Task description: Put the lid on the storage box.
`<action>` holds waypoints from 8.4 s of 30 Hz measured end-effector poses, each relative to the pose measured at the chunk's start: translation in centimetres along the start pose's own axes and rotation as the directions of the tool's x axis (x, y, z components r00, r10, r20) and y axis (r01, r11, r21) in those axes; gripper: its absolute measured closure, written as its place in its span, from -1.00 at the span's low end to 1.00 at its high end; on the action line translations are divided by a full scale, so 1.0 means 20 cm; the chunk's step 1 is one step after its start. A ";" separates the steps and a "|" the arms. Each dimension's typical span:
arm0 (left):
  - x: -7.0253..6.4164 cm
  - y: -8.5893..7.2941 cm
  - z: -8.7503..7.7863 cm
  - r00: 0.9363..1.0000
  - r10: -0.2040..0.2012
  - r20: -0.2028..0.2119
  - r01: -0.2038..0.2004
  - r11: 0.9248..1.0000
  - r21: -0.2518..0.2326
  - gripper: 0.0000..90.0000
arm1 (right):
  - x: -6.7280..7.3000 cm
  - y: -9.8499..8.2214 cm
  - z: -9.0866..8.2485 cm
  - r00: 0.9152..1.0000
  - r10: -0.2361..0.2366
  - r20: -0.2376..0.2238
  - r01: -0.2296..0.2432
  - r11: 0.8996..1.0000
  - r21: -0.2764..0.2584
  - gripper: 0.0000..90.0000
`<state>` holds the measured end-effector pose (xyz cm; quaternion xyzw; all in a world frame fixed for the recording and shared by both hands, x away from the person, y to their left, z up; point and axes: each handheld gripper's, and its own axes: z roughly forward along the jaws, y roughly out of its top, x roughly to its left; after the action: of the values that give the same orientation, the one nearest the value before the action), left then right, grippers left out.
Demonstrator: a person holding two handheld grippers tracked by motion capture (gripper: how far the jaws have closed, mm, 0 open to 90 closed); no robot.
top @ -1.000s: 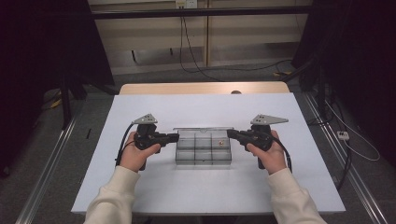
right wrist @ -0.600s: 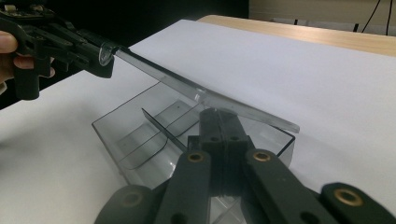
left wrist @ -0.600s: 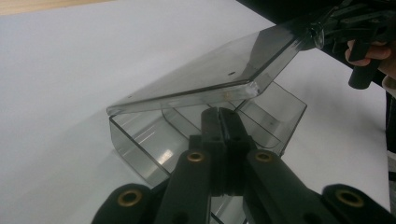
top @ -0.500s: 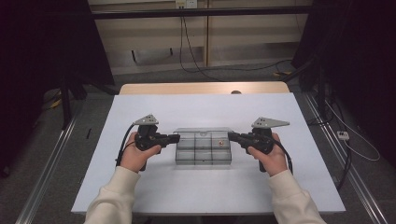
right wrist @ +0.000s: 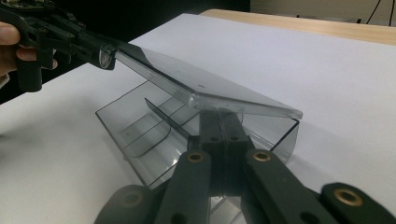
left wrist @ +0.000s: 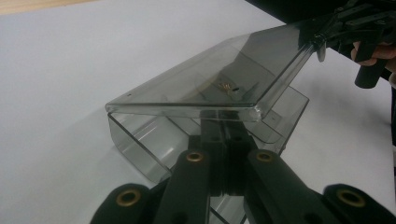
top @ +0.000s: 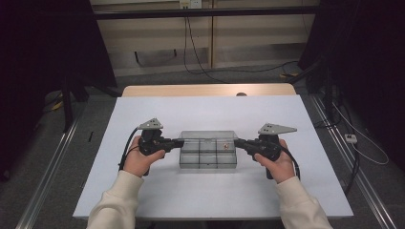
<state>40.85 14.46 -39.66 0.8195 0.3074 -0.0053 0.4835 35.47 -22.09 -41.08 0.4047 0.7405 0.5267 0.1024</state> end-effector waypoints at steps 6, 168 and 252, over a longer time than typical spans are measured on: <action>-0.01 -0.01 -0.01 1.000 0.007 -0.001 -0.007 1.000 -0.001 0.99 | 0.01 -0.01 0.00 1.000 -0.003 -0.010 0.003 1.000 0.008 1.00; -0.12 -0.22 -0.08 0.999 0.032 -0.020 -0.031 0.997 0.068 0.36 | 0.10 -0.23 -0.09 0.997 -0.071 0.033 0.066 0.990 0.121 0.12; -0.01 -0.39 -0.29 0.992 0.059 -0.111 -0.056 0.998 0.032 -0.74 | -0.05 -0.39 -0.34 0.978 -0.111 0.174 0.092 0.990 0.111 -0.65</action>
<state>35.06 21.66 -42.78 0.8339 0.3104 0.0504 0.4537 28.29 -28.46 -45.12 0.4170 0.7739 0.4434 0.1748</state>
